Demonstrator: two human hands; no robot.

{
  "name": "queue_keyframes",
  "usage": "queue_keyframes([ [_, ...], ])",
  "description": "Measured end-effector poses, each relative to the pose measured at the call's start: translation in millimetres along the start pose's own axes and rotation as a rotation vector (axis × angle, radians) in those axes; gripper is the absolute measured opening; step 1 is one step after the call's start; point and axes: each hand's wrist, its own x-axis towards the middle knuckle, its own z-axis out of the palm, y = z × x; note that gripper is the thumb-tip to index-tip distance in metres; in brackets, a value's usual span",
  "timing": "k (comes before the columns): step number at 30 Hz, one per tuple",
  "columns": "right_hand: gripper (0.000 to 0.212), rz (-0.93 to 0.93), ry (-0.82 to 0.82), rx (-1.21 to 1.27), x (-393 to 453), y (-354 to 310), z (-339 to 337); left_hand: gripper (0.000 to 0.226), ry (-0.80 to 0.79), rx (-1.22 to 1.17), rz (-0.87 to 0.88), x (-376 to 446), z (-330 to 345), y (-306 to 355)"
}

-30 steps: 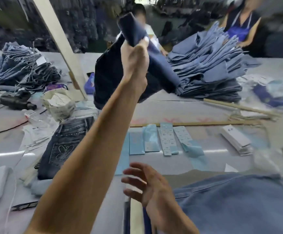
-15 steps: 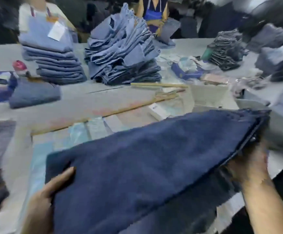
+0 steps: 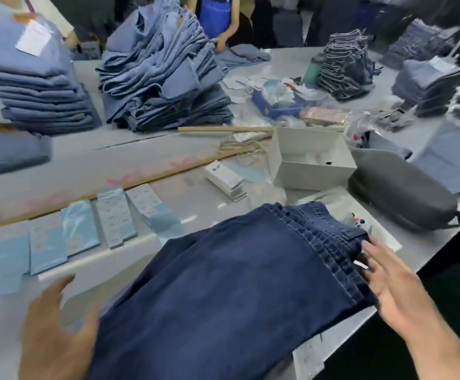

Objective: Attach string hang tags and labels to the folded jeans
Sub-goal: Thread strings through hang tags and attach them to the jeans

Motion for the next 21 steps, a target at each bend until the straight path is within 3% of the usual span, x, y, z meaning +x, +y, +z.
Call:
queue_keyframes([
  [3, 0.070, 0.082, -0.077, -0.087, 16, -5, 13, 0.058, -0.021, -0.015, 0.267, -11, 31, 75],
  [5, 0.061, 0.109, -0.130, -0.159, 28, -3, 20, 0.055, -0.103, -0.042, 0.519, -29, 59, 125],
  [7, 0.044, -0.015, -0.101, -0.252, 35, -6, 23, 0.057, -0.204, -0.057, 0.694, -58, 89, 156],
  [10, 0.030, -0.368, -0.134, -0.465, 24, -16, 25, 0.047, -0.357, 0.005, 0.935, -109, 129, 173],
  [12, 0.038, -0.638, -0.160, -0.763, 7, -14, 31, 0.041, -0.466, -0.137, 0.800, -119, 133, 182],
  [15, 0.052, -0.834, -0.231, -0.993, -24, 2, 41, 0.042, -0.630, -0.600, 0.308, -96, 128, 208],
  [18, 0.066, -0.885, -0.241, -1.086, -46, 8, 52, 0.042, -0.584, -0.609, 0.321, -76, 127, 233],
  [21, 0.068, -0.920, -0.278, -1.169, -58, 11, 59, 0.020, -0.476, -0.579, 0.370, -72, 130, 238],
])
